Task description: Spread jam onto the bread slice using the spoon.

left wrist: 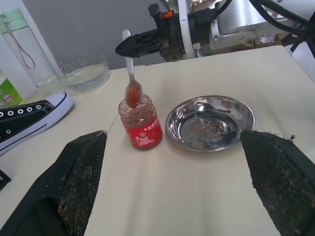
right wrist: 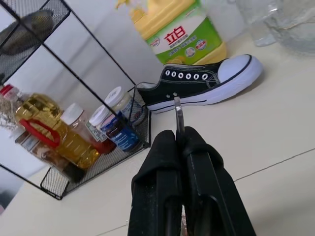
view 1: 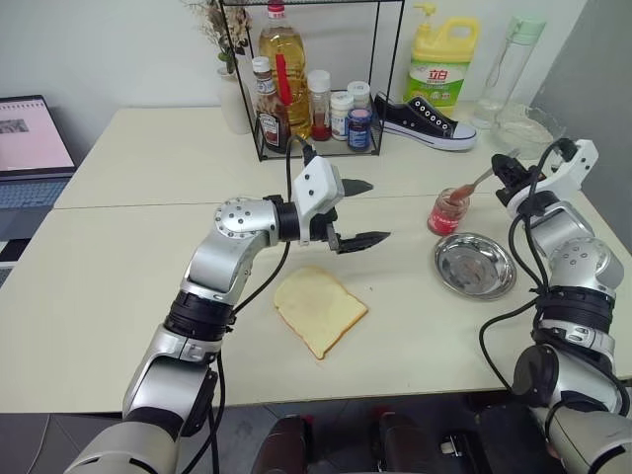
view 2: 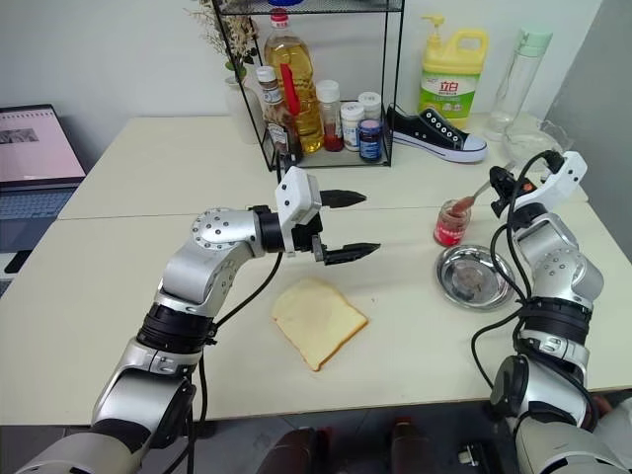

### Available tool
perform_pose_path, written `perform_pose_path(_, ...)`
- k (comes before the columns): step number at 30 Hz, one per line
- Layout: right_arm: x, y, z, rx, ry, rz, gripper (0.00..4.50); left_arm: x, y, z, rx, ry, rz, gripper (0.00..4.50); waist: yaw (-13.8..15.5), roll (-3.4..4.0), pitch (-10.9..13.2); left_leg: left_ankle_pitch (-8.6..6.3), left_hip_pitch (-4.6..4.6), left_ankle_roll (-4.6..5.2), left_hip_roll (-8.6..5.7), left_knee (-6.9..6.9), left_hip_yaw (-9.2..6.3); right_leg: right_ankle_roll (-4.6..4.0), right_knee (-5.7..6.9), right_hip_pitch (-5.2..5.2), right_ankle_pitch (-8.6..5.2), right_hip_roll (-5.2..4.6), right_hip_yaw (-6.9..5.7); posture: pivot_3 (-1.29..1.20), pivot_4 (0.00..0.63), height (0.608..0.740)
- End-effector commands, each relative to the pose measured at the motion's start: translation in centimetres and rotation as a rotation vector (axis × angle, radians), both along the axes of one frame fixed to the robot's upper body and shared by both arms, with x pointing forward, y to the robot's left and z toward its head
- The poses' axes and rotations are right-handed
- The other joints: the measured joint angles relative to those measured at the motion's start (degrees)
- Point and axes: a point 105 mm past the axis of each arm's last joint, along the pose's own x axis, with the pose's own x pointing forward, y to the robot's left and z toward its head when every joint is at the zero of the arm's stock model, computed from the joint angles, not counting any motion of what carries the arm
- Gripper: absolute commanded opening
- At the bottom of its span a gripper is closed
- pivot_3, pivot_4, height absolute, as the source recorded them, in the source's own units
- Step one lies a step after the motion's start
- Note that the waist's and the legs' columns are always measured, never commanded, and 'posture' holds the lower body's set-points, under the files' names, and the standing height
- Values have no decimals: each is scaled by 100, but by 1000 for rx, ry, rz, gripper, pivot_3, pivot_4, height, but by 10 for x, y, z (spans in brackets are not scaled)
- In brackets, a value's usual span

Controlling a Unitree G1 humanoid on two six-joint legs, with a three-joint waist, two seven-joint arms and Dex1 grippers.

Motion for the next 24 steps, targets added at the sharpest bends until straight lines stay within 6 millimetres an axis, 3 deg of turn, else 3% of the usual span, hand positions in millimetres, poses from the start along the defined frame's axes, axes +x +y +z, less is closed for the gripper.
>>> perform_pose_path(1, -3, -9, 30, 101, -93, -29, 37, -3, -3, 15, -8, -66, -22, 4500, 0, 0, 0, 0, 0, 0, 0, 0, 0, 0, 0, 0, 0, 0, 0, 0, 150, 740)
perform_pose_path(8, -5, -13, 34, 209, -105, -25, 37, -1, 2, 15, -7, -64, -18, 4500, -1, 0, 0, 0, 0, 0, 0, 0, 1, 0, 0, 0, 0, 0, 0, 0, 150, 740)
perform_pose_path(13, -13, 13, 55, 243, -161, 81, 37, -3, 25, 14, -8, -27, 10, 4500, -30, 3, 0, 0, -2, 0, 3, -3, 3, 0, 4, -7, 0, 1, 4, 0, 150, 740)
perform_pose_path(15, -19, 32, 64, 228, -179, 147, 37, -8, 38, 6, 23, -6, 22, 4500, -50, 7, 0, 0, -2, 1, 7, -6, 4, 0, 4, -12, 0, 3, 6, 0, 150, 740)
perform_pose_path(18, -35, 83, 76, 160, -206, 328, 37, -25, 66, -8, 40, 62, 74, 4500, -101, 11, 1, -1, -4, 1, 17, -11, 5, -1, 2, -19, 0, 1, 13, 0, 150, 740)
perform_pose_path(21, -52, 126, 75, 63, -212, 479, 37, -41, 87, -16, 41, 110, 140, 4500, -143, 15, 3, -1, -10, 1, 29, -11, -1, -2, 1, -25, 0, -2, 14, 0, 150, 740)
perform_pose_path(24, -80, 182, 64, -155, -249, 691, 37, -68, 109, -30, 25, 197, 232, 4500, -139, 16, 3, 0, -18, 0, 31, -7, -19, -4, 2, -24, 0, -1, 10, 0, 150, 740)
